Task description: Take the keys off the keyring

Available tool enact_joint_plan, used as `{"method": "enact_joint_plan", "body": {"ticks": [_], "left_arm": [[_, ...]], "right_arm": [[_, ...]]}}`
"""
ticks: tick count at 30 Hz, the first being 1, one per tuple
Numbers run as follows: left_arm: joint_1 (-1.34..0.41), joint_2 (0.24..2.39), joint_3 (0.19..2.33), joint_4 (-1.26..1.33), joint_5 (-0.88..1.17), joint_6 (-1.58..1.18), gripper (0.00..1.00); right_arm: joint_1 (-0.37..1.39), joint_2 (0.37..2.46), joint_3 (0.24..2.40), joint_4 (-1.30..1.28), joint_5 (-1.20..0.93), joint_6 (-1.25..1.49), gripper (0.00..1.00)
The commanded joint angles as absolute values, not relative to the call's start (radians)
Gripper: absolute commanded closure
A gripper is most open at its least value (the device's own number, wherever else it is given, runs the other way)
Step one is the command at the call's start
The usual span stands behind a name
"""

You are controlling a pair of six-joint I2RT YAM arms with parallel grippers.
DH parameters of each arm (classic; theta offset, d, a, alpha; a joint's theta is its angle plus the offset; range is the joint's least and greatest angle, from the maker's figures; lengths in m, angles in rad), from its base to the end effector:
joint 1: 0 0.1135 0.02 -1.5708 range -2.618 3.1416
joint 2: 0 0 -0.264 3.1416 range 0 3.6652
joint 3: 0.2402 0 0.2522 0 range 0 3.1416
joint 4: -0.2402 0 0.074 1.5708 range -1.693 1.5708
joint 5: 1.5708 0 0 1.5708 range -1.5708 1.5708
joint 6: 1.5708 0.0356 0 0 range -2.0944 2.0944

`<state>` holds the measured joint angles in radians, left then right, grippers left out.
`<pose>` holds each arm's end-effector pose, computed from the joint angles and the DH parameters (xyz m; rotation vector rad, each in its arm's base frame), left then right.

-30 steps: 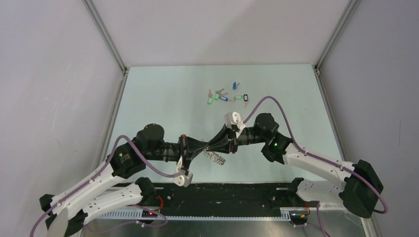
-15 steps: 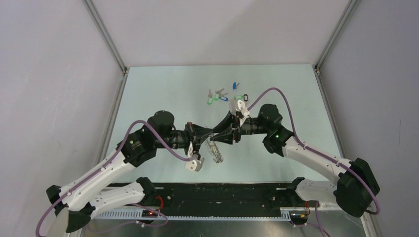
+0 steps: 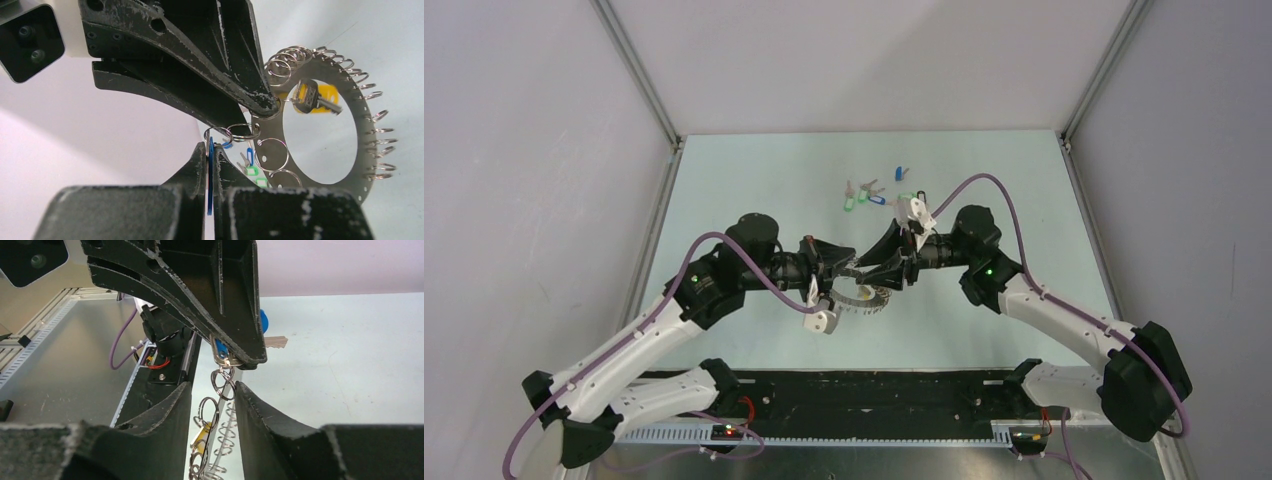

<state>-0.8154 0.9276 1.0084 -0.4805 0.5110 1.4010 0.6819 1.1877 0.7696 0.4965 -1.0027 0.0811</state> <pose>0.1229 -0.1559 0.3634 1.8380 0.5506 -0.1110 0.1848 0.1887 0.3210 -1.2543 1.1345 1.3259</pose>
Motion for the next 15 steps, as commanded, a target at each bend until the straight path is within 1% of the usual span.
{"method": "enact_joint_plan", "body": {"ticks": [1, 4, 6, 8, 9, 10, 11, 12, 15], "left_arm": [[-0.808, 0.919, 1.059, -0.421, 0.546, 1.427, 1.0], [-0.808, 0.916, 1.055, -0.421, 0.553, 1.424, 1.0], [-0.807, 0.913, 1.052, -0.421, 0.557, 1.422, 1.0], [-0.808, 0.909, 1.05, -0.42, 0.559, 1.422, 1.0], [-0.808, 0.907, 1.048, -0.421, 0.559, 1.421, 1.0], [-0.808, 0.906, 1.048, -0.42, 0.561, 1.422, 1.0], [-0.807, 0.905, 1.047, -0.42, 0.561, 1.422, 1.0], [-0.807, 0.903, 1.046, -0.42, 0.561, 1.422, 1.0], [-0.807, 0.9, 1.047, -0.42, 0.561, 1.422, 1.0]], "right_arm": [[0.667, 1.193, 0.808, 0.571, -1.039, 0.121, 0.59], [0.664, 1.194, 0.809, 0.595, -1.04, 0.139, 0.63], [0.662, 1.191, 0.808, 0.599, -1.04, 0.146, 0.67], [0.662, 1.188, 0.808, 0.602, -1.041, 0.153, 0.76], [0.662, 1.187, 0.808, 0.604, -1.04, 0.156, 0.85], [0.661, 1.187, 0.808, 0.607, -1.036, 0.165, 0.9], [0.661, 1.187, 0.808, 0.606, -1.035, 0.169, 0.99], [0.661, 1.187, 0.808, 0.605, -1.033, 0.177, 1.0], [0.662, 1.185, 0.808, 0.59, -1.025, 0.194, 1.0]]}}
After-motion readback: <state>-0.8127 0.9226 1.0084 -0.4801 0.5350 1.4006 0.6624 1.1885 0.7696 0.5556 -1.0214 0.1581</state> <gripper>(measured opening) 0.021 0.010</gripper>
